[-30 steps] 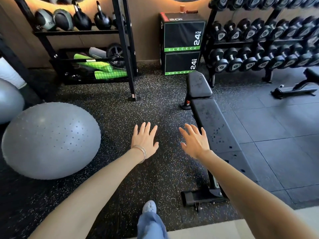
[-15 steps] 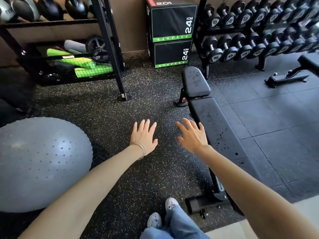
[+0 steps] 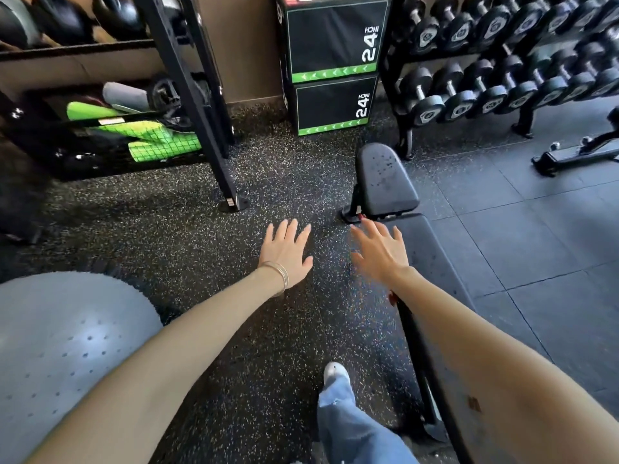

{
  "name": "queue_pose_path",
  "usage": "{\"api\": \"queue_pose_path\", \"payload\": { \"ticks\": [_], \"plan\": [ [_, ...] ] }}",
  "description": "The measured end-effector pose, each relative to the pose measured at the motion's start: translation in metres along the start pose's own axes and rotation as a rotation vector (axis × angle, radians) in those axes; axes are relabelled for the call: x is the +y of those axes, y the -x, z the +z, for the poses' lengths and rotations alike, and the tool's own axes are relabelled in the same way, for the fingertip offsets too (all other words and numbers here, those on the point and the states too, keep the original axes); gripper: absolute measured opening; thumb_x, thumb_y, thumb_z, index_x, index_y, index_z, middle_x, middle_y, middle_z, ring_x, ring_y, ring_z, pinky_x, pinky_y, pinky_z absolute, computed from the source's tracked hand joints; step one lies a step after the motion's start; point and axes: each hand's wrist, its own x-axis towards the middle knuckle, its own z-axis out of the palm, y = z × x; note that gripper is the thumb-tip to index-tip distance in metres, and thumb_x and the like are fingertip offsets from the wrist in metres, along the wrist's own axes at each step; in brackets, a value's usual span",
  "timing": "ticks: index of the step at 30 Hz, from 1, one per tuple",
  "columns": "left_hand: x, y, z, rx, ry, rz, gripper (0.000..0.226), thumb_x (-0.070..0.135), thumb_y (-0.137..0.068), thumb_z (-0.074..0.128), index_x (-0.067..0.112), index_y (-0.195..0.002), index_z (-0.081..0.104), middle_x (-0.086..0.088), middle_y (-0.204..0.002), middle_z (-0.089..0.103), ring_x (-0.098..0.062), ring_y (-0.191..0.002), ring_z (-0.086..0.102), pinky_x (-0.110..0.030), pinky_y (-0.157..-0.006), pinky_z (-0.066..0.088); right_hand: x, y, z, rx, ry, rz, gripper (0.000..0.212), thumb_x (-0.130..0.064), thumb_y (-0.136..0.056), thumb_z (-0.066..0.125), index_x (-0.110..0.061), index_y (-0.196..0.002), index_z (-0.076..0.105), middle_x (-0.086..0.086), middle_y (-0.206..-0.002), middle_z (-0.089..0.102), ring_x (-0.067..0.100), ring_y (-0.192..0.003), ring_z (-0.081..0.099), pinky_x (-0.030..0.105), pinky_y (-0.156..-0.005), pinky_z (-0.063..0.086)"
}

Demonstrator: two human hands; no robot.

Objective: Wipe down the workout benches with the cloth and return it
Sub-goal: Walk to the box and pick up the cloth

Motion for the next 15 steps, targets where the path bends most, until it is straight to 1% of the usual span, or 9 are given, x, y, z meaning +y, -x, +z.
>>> {"api": "queue_pose_path", "payload": {
  "ticks": [4,6,11,15],
  "plan": [
    [-0.004,-0.069,-0.017,0.006,0.036,-0.042,0.068,0.051,-0.094,0.029,0.022,-0.150,0.005,-0.010,-0.158,0.012,-0.028,-0.145,0.012,-0.046,-0.117,0.010,0.026,-0.060,-0.012,-0.019,-0.020,0.000,0.063,-0.040,-0.093,0.051,-0.024,-0.147,0.025,0.004,-0.154,0.023,0.027,-0.138,0.027,0.049,-0.114,0.023],
    [-0.008,-0.096,-0.022,0.007,0.062,-0.047,0.068,0.051,-0.094,0.029,0.022,-0.150,0.005,-0.010,-0.157,0.014,-0.028,-0.144,0.013,-0.046,-0.118,0.010,0.035,-0.087,-0.015,-0.035,-0.031,0.004,0.062,-0.038,-0.093,0.052,-0.024,-0.147,0.025,0.005,-0.153,0.023,0.028,-0.137,0.030,0.049,-0.114,0.024],
    [-0.033,-0.162,-0.023,-0.014,0.047,-0.045,0.068,0.051,-0.093,0.030,0.022,-0.150,0.006,-0.010,-0.157,0.015,-0.028,-0.144,0.013,-0.046,-0.118,0.011,0.042,-0.159,-0.017,-0.038,-0.017,-0.039,0.061,-0.039,-0.092,0.052,-0.025,-0.146,0.027,0.005,-0.151,0.026,0.028,-0.136,0.030,0.048,-0.113,0.025],
    [-0.062,-0.222,-0.018,-0.037,0.051,-0.037,0.068,0.051,-0.093,0.029,0.023,-0.150,0.006,-0.009,-0.157,0.013,-0.028,-0.145,0.011,-0.046,-0.118,0.009,0.044,-0.227,-0.020,-0.046,-0.007,-0.059,0.061,-0.037,-0.093,0.051,-0.024,-0.146,0.026,0.007,-0.153,0.024,0.028,-0.137,0.028,0.048,-0.113,0.025]
  ]
}}
